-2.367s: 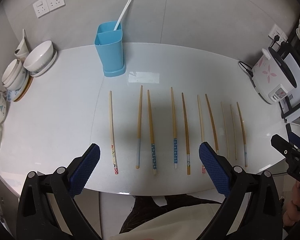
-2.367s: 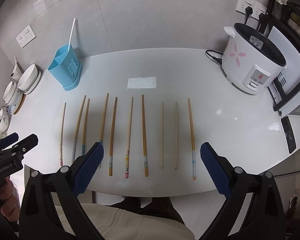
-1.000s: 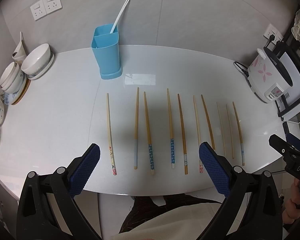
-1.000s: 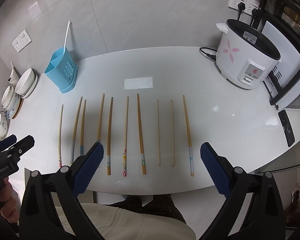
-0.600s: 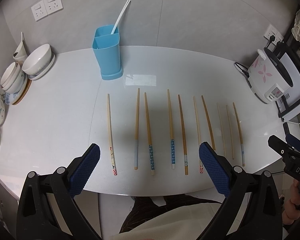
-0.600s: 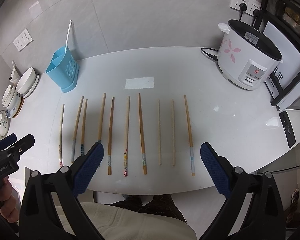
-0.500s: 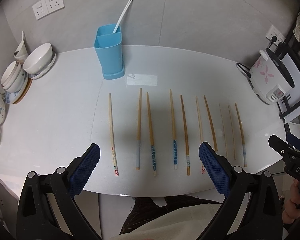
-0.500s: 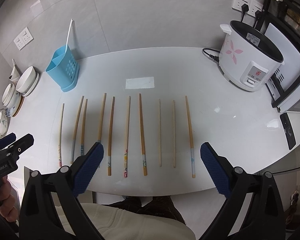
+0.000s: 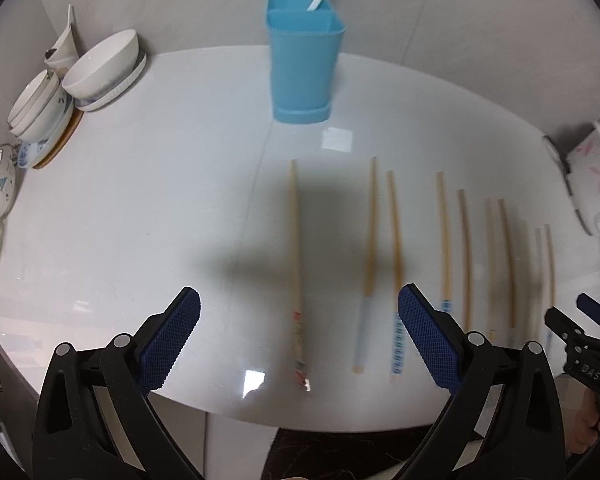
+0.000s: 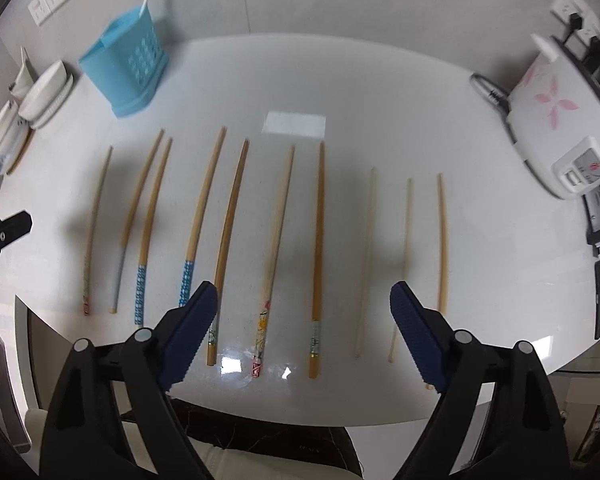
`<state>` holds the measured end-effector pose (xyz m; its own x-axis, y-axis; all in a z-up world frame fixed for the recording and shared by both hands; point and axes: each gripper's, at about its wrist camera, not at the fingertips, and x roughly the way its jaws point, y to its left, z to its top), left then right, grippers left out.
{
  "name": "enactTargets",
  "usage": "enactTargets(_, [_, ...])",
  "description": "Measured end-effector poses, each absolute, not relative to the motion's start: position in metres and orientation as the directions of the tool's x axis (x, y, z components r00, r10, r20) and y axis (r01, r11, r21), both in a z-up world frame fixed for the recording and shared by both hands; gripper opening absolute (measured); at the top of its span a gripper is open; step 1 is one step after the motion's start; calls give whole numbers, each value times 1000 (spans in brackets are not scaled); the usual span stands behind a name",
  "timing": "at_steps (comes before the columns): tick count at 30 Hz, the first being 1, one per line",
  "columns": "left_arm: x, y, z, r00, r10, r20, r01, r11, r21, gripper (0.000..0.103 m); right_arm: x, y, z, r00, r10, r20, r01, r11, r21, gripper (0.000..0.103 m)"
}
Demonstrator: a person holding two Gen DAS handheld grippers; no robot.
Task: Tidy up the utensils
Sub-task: 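Lower the right gripper onto the floral-tipped chopstick and close on it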
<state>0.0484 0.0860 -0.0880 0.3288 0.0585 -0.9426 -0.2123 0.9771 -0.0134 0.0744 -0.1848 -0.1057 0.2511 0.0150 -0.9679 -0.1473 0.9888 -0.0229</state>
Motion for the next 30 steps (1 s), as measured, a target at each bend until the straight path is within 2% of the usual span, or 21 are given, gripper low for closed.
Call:
enactTargets(10, [73, 108, -163, 217, 59, -974, -195, 981, 16, 96, 94, -173, -163, 105, 25, -994, -141, 990, 10, 60])
enactTargets(19, [82, 109, -192, 148, 52, -988, -180, 983, 25, 94, 105, -168, -184, 39, 25, -999, -122, 992, 20, 45])
enactTargets(25, [89, 111, -203, 118, 68, -991, -163, 985, 48, 87, 121, -160, -196, 11, 20, -1000, -122, 992, 18, 38])
enactTargets(30, [98, 109, -210, 69, 51, -996, -172, 984, 38, 72, 131, -151, -200, 11, 9, -1000, -123, 992, 8, 26])
